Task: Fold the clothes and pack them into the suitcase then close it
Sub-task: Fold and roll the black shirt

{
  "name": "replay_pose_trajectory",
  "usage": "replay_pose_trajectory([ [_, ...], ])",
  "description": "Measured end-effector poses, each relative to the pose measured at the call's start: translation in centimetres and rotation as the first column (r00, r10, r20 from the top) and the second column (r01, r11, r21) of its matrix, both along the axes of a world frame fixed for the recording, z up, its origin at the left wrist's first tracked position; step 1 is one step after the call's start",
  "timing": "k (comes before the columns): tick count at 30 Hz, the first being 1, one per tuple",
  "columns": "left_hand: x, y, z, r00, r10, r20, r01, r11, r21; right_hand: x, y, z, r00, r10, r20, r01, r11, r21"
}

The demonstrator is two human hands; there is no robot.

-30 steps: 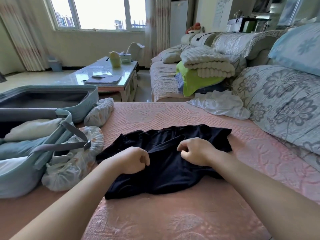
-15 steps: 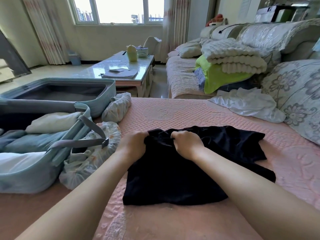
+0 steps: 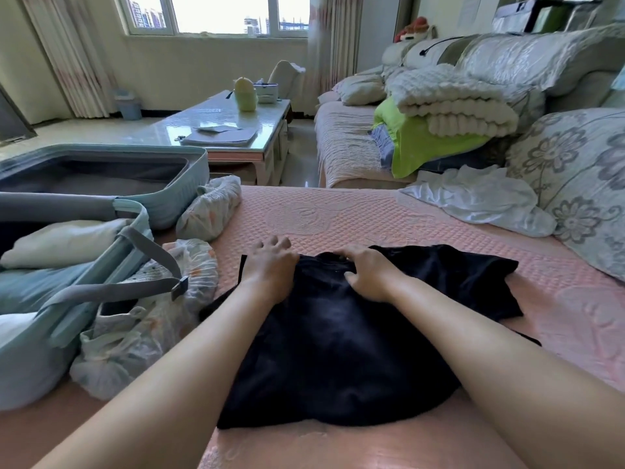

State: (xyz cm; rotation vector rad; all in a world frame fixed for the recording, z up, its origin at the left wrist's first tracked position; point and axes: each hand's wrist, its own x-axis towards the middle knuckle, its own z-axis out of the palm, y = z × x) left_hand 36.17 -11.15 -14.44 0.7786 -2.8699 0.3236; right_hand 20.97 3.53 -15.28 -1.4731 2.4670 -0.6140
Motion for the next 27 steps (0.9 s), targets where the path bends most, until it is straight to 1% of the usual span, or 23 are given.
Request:
replay_pose_trajectory([
  [1, -0.5, 0.6, 0.2, 1.0, -0.02, 0.008, 0.02, 0.999, 0.025, -0.4, 0.7, 0.5, 1.0, -0.006, 0.004, 0.006, 1.0, -0.029],
  [2, -1.1, 1.3, 0.4, 0.999, -0.028, 0.017, 0.027, 0.996, 0.082, -0.7, 1.6, 1.1, 1.0, -0.006, -0.007, 0.005, 0.999, -0.046],
  [4, -2.0, 2.5, 0.6, 0.996, -0.084, 0.029, 0.075, 0.968, 0.239, -1.4, 3.5, 2.1, 0.998, -0.006, -0.058, 0.003, 0.999, -0.047],
  [5, -2.4, 3.1, 0.6, 0.991, -0.127, 0.04, 0.11, 0.953, 0.284, -1.7, 4.6, 2.4, 0.997, -0.011, -0.077, 0.007, 0.999, -0.043],
  [6, -3.0, 3.8, 0.5, 0.986, -0.157, 0.05, 0.134, 0.941, 0.309, -1.9, 5.7, 2.7, 0.996, -0.015, -0.09, 0.011, 0.999, -0.038],
  [8, -4.2, 5.1, 0.3, 0.983, -0.168, 0.074, 0.132, 0.926, 0.354, -2.3, 7.9, 2.8, 0.996, -0.01, -0.085, 0.011, 1.0, 0.007],
  [12, -6.6, 7.0, -0.6, 0.982, -0.121, 0.145, 0.054, 0.915, 0.4, -2.2, 11.4, 1.6, 0.998, 0.049, -0.041, -0.041, 0.98, 0.192],
  [15, -8.0, 7.3, -1.7, 0.986, -0.083, 0.148, 0.025, 0.934, 0.356, -2.2, 13.3, 1.0, 0.996, 0.09, 0.002, -0.085, 0.935, 0.345],
  [16, -8.5, 7.3, -2.0, 0.988, -0.07, 0.14, 0.02, 0.942, 0.334, -2.3, 13.6, 0.9, 0.994, 0.108, -0.005, -0.098, 0.921, 0.376],
  [18, -9.1, 7.3, -2.3, 0.992, -0.049, 0.117, 0.013, 0.956, 0.294, -2.7, 13.9, 1.2, 0.993, 0.12, -0.024, -0.103, 0.927, 0.36],
  [21, -9.7, 7.0, -2.4, 0.992, -0.078, 0.096, 0.052, 0.968, 0.247, -3.3, 13.7, 2.0, 0.993, 0.076, -0.09, -0.049, 0.962, 0.268],
  [24, -9.7, 6.2, -2.5, 0.994, -0.111, -0.006, 0.107, 0.944, 0.311, -4.2, 13.4, 2.7, 0.987, -0.018, -0.163, 0.058, 0.968, 0.244],
  [26, -9.7, 5.8, -2.6, 0.987, -0.131, -0.088, 0.154, 0.924, 0.351, -4.9, 13.3, 2.8, 0.988, -0.078, -0.133, 0.104, 0.973, 0.204],
  [27, -9.7, 5.7, -2.6, 0.984, -0.137, -0.117, 0.171, 0.913, 0.37, -5.3, 13.1, 2.7, 0.991, -0.109, -0.079, 0.121, 0.979, 0.167],
])
